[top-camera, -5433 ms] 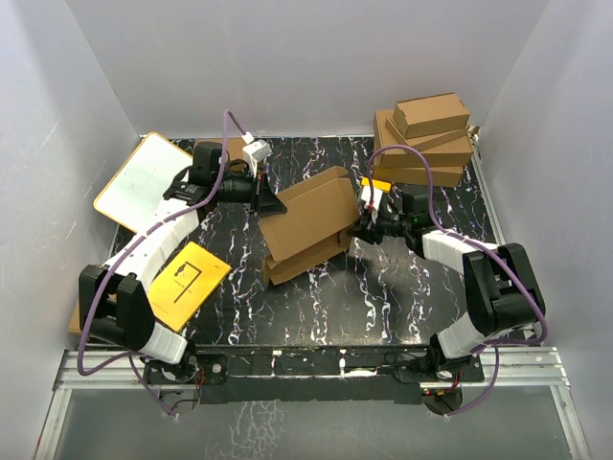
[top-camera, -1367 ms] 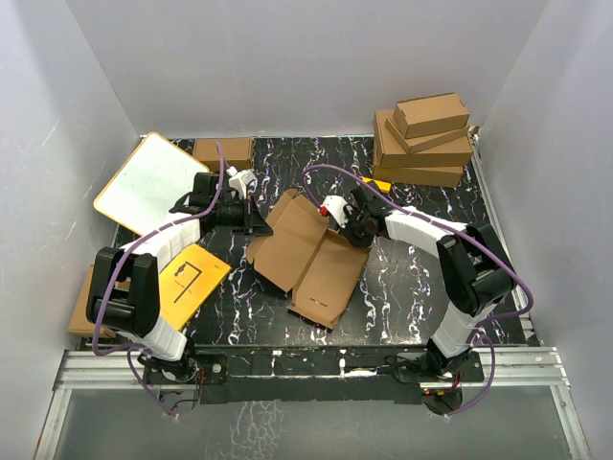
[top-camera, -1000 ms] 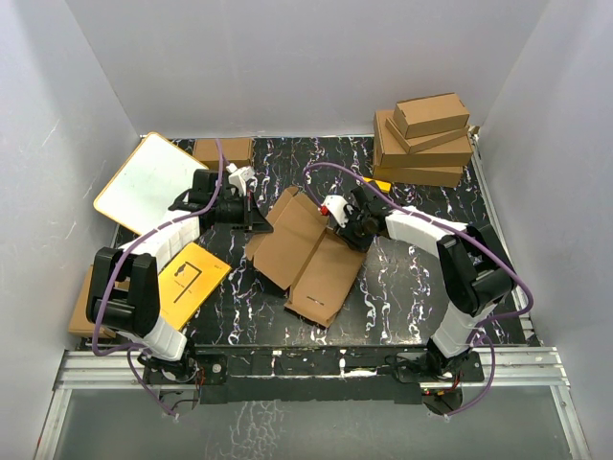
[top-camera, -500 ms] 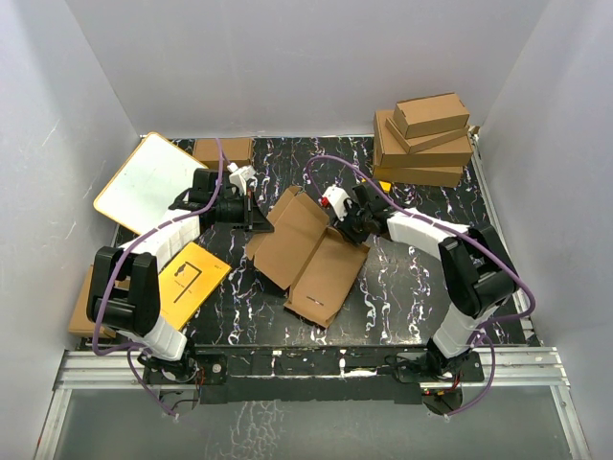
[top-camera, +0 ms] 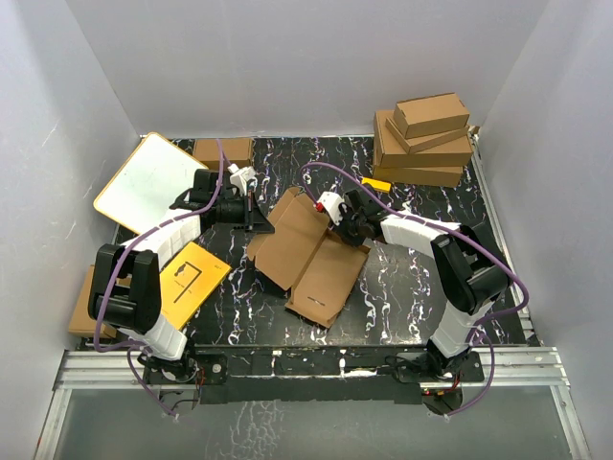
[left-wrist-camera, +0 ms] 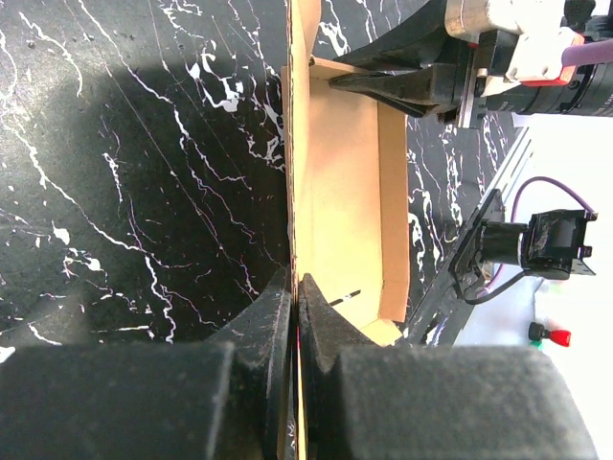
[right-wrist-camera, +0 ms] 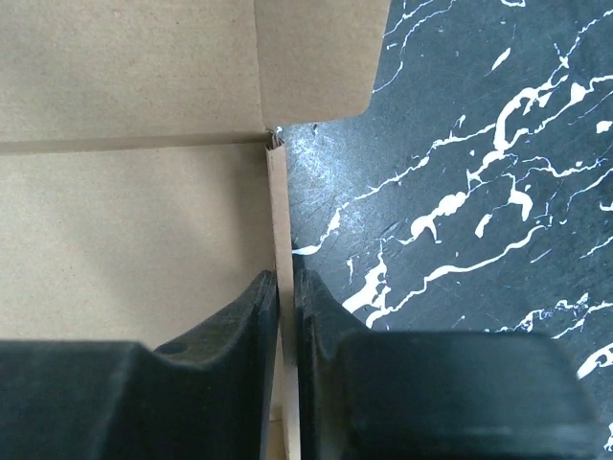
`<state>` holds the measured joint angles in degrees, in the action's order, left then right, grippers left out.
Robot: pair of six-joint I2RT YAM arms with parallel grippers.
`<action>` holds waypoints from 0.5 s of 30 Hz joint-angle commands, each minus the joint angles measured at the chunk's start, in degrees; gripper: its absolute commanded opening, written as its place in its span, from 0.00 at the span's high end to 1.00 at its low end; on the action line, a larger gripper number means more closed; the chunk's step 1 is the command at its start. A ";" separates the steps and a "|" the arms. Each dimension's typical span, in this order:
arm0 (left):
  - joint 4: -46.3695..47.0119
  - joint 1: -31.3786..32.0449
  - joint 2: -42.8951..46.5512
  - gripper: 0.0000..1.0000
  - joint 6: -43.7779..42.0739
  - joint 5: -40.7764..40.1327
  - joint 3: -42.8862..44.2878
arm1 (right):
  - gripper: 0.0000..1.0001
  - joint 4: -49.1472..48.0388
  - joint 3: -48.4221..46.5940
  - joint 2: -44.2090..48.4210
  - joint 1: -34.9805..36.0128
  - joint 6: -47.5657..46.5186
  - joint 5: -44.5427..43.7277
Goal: Fold the paper box
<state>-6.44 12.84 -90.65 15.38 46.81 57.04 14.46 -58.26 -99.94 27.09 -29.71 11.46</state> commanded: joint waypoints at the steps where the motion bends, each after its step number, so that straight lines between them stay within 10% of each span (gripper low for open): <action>1: -0.02 -0.25 0.36 1.00 -0.39 2.03 2.00 | 0.88 -3.98 0.16 0.27 0.27 -0.15 -3.50; 8: -0.36 -0.23 0.04 1.00 -0.74 1.72 2.65 | 0.91 -3.00 0.14 0.59 0.47 -0.12 -3.37; 15: -3.58 -0.19 -0.73 1.00 -4.23 0.84 4.53 | 0.52 0.09 -0.27 4.84 -0.78 0.38 4.13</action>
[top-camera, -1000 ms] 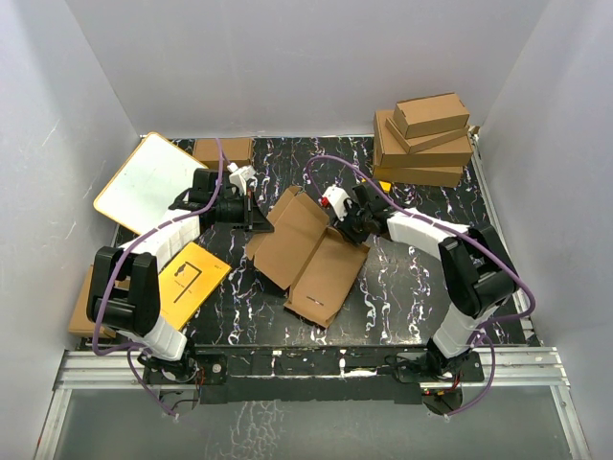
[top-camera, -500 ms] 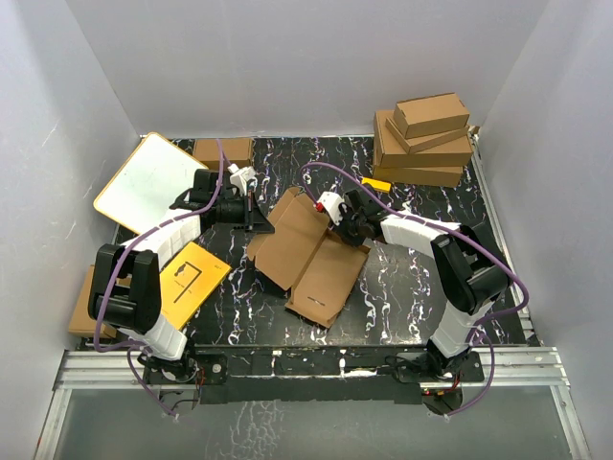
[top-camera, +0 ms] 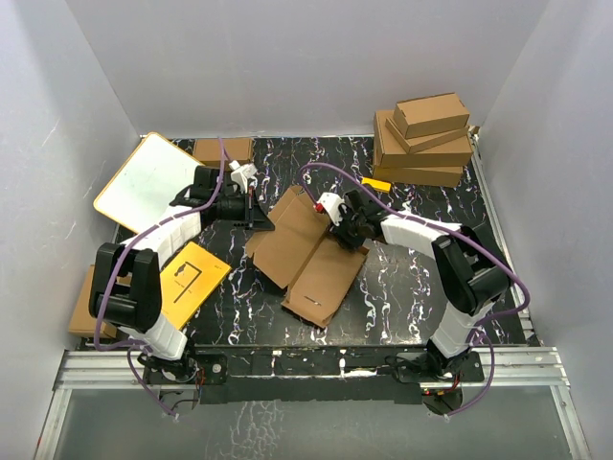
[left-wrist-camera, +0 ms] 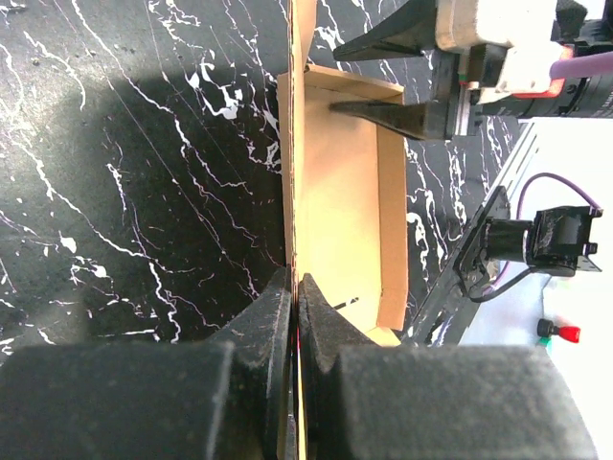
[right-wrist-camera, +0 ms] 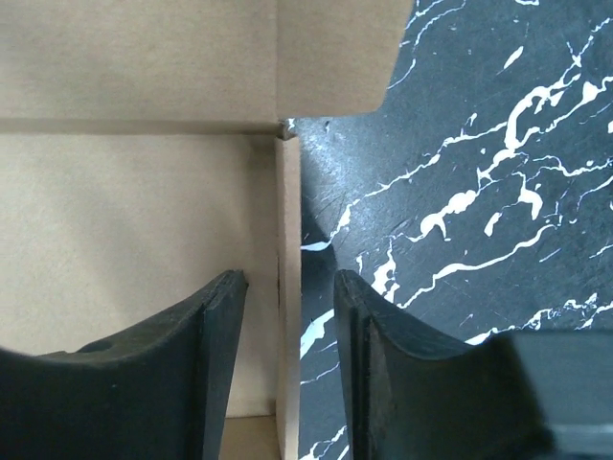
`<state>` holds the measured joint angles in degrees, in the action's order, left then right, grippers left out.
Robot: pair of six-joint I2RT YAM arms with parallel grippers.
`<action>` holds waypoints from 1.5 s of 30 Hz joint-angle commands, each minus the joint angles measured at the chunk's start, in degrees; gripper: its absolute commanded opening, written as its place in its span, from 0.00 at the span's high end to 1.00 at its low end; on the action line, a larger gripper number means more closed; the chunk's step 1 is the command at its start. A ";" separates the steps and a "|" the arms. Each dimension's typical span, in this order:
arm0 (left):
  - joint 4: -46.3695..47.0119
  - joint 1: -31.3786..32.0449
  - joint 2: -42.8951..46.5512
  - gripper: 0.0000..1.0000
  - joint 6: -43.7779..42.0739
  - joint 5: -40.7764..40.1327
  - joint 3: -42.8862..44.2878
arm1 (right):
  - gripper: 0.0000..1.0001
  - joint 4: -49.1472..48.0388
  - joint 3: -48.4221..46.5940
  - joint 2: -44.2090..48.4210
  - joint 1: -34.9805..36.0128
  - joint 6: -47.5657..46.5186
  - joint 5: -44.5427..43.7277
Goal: Fold the paper box
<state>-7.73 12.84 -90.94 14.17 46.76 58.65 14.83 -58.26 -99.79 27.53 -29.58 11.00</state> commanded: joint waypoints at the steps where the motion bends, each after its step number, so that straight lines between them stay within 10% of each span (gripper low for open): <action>1: -2.91 -0.19 -0.47 1.00 -3.86 0.93 3.19 | 0.49 0.29 -0.28 5.45 -1.73 0.04 6.39; 16: -11.54 0.41 -6.32 0.99 -13.42 -2.77 12.45 | 0.42 4.02 3.55 17.16 -17.53 -2.57 43.76; 28: -8.84 2.19 -8.99 0.66 -8.14 -11.86 20.73 | 0.43 -2.15 9.73 21.61 -21.03 -3.90 50.75; 39: 9.47 1.12 16.73 0.23 1.36 -27.94 1.00 | 0.43 -0.30 13.30 24.56 -23.10 -14.46 58.95; 45: 13.42 0.65 31.32 0.22 17.27 -26.05 -14.64 | 0.43 1.89 13.06 24.08 -23.53 -17.56 60.18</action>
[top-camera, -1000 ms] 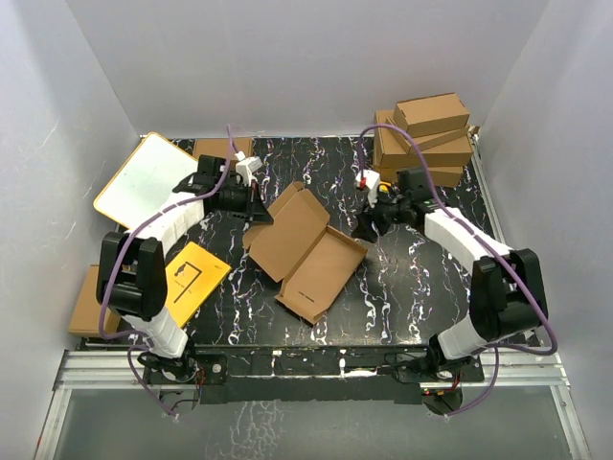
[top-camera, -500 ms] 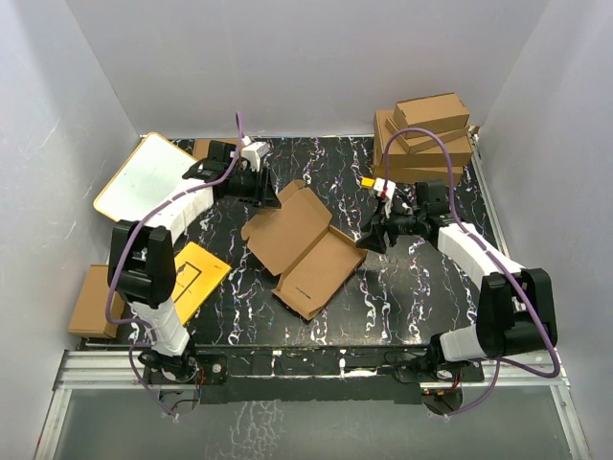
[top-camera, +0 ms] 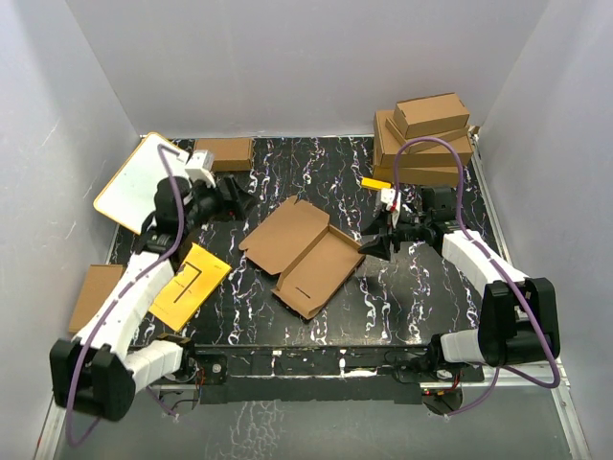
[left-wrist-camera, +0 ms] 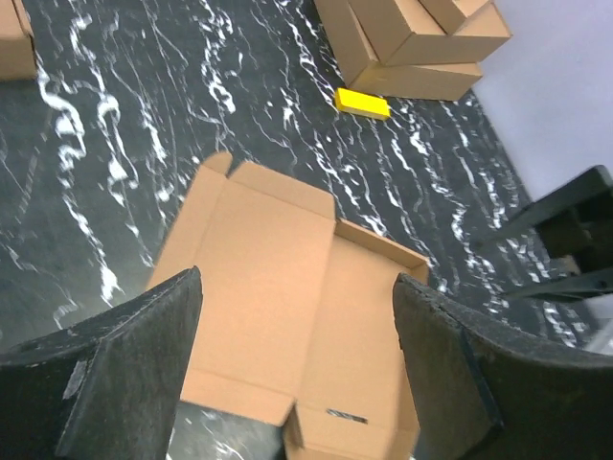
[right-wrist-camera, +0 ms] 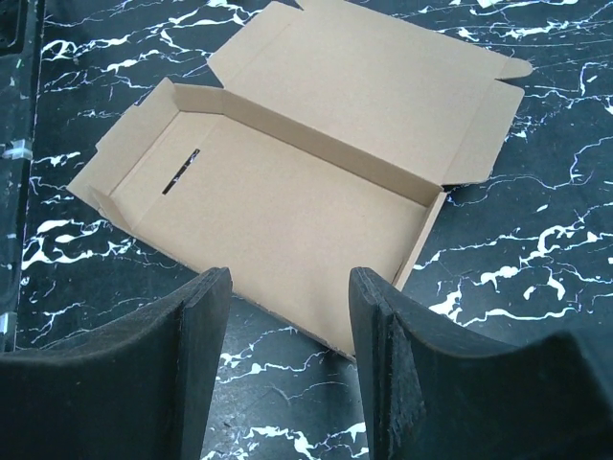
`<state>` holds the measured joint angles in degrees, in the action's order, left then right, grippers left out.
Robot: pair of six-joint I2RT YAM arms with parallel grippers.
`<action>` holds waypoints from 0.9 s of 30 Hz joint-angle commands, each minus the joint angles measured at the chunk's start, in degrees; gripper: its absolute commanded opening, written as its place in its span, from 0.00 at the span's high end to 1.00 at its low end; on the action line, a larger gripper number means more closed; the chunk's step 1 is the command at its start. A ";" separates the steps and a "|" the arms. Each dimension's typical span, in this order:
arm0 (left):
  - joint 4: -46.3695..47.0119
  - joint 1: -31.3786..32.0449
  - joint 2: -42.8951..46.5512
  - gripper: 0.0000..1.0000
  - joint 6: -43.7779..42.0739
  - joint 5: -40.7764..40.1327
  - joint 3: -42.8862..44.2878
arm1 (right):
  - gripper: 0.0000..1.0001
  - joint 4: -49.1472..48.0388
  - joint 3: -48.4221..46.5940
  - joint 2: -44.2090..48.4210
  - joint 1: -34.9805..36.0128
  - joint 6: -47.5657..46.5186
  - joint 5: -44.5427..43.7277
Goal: Fold the paper box
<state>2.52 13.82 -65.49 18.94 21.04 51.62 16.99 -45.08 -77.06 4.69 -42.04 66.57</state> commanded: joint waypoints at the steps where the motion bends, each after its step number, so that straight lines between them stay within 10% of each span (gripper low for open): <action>1: 3.23 -0.35 8.10 0.23 15.79 0.43 -11.08 | 0.43 0.10 -0.22 1.24 -0.74 -5.51 4.63; 9: 5.70 0.42 21.06 0.47 34.65 4.09 -28.27 | 0.44 -4.32 0.22 -0.35 -0.91 1.18 -0.38; 18: -7.98 12.58 16.63 0.76 28.97 -12.99 -24.62 | 0.44 -5.19 0.12 -1.94 -0.97 2.62 -3.66; 27: -8.60 22.08 5.95 0.74 26.91 -20.37 -20.33 | 0.47 -12.06 0.36 -4.72 -0.94 13.28 -17.76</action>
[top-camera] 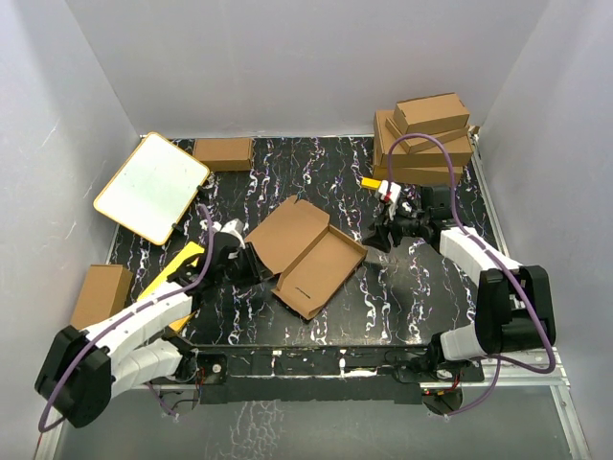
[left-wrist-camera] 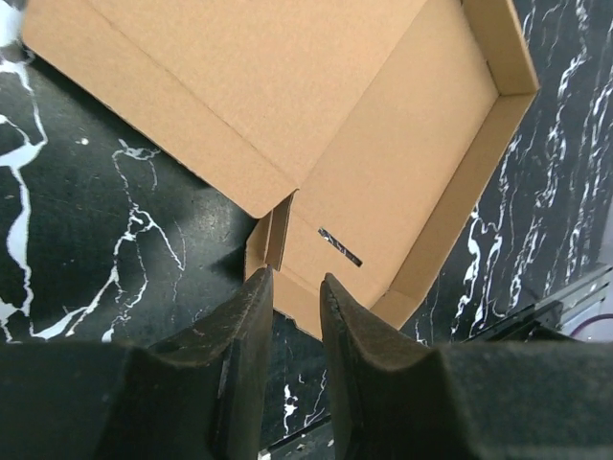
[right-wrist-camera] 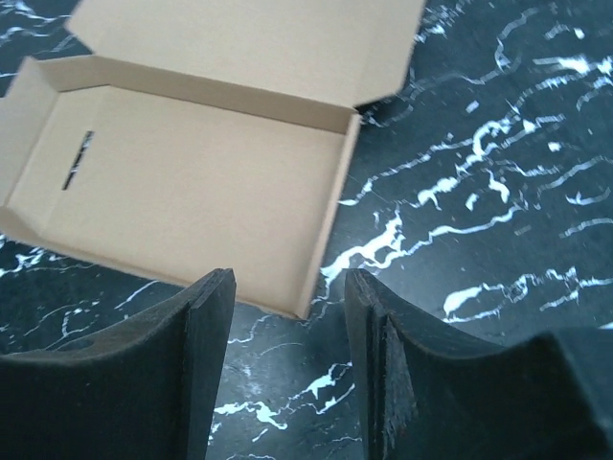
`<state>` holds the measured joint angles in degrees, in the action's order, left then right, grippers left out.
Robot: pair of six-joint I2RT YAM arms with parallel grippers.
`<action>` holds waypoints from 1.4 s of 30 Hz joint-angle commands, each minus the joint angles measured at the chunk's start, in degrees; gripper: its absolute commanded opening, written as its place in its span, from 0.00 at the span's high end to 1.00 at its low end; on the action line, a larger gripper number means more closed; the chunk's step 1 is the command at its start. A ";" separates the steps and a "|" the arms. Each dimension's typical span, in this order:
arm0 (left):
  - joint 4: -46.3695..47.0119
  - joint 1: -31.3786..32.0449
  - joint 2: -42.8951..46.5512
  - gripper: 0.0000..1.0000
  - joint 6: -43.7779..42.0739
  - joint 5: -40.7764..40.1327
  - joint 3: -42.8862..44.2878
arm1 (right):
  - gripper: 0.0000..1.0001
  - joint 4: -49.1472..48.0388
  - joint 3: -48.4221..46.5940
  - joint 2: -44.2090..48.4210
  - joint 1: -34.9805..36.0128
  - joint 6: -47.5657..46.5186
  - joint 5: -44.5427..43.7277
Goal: Fold the paper box
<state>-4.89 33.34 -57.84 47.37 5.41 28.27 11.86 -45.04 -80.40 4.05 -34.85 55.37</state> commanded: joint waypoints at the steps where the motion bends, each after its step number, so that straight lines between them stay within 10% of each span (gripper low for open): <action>1: -0.98 3.05 -2.66 0.73 -1.64 -4.86 3.24 | 0.48 -6.87 -0.05 -1.88 -0.33 6.83 -7.01; 11: 2.08 5.76 -9.15 0.67 -2.42 -5.45 4.45 | 0.83 -6.93 -1.95 -5.72 -0.24 10.73 -14.50; 42: 6.74 6.12 -16.58 0.77 -3.96 -2.23 6.18 | 0.87 15.50 -8.51 -12.23 4.49 -12.50 -4.89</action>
<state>1.65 39.18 -73.84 44.77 2.61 31.68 23.40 -50.81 -92.99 7.60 -40.51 45.47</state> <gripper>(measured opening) 0.239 0.131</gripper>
